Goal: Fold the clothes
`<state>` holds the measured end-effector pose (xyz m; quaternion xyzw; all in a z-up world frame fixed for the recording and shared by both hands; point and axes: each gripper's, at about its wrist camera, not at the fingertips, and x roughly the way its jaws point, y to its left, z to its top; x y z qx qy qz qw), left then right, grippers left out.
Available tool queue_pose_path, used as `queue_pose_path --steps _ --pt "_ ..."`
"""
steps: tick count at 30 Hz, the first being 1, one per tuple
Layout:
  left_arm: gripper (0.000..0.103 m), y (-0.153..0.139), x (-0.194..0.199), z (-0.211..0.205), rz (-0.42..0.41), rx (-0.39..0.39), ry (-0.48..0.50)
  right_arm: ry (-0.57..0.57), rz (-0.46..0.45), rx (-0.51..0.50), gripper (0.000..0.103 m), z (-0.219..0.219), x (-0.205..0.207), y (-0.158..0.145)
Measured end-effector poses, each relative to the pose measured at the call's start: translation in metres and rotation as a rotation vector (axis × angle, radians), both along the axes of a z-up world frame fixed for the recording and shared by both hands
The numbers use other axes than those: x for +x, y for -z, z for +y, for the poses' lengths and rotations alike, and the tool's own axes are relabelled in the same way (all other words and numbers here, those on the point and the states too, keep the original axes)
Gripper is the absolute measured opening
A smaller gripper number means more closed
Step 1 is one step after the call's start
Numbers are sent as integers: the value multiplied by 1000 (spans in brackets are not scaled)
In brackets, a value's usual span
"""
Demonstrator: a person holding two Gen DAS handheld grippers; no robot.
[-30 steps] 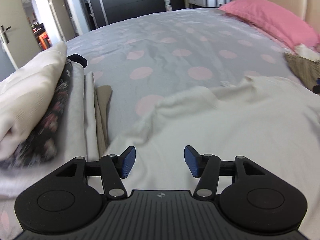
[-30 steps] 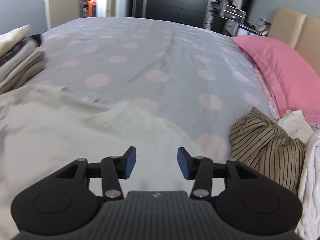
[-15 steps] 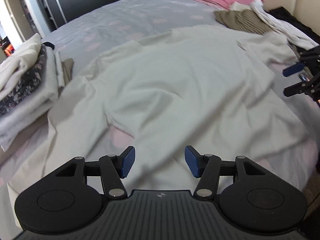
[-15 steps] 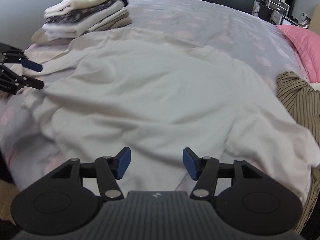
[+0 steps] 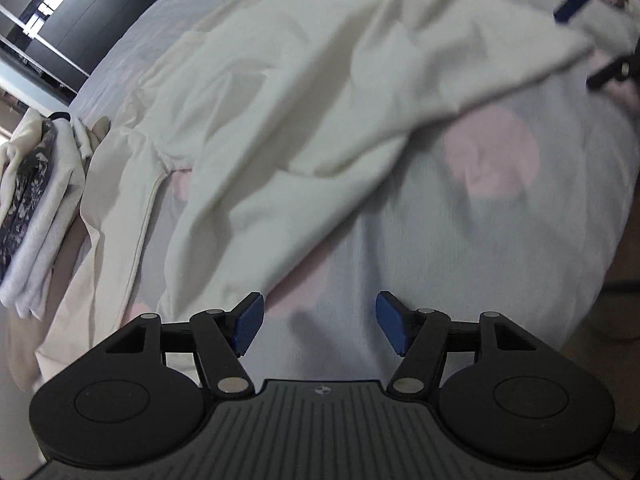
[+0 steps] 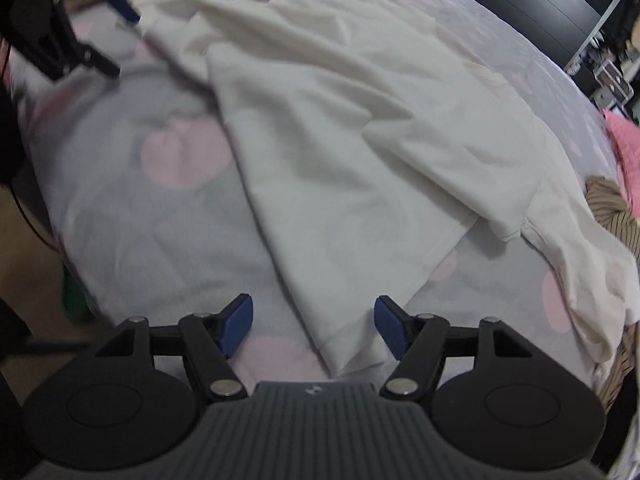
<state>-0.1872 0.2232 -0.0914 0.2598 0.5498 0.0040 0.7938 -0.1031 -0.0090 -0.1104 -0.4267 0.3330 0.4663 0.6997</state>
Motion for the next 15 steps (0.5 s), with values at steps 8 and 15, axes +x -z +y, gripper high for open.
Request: queue_pose_path --steps 8,15 --pt "65 14 10 4 -30 62 -24 -37 -104 -9 48 7 1 9" --pt "3 -2 16 12 -61 -67 -104 11 -141 58 7 6 7 -11"
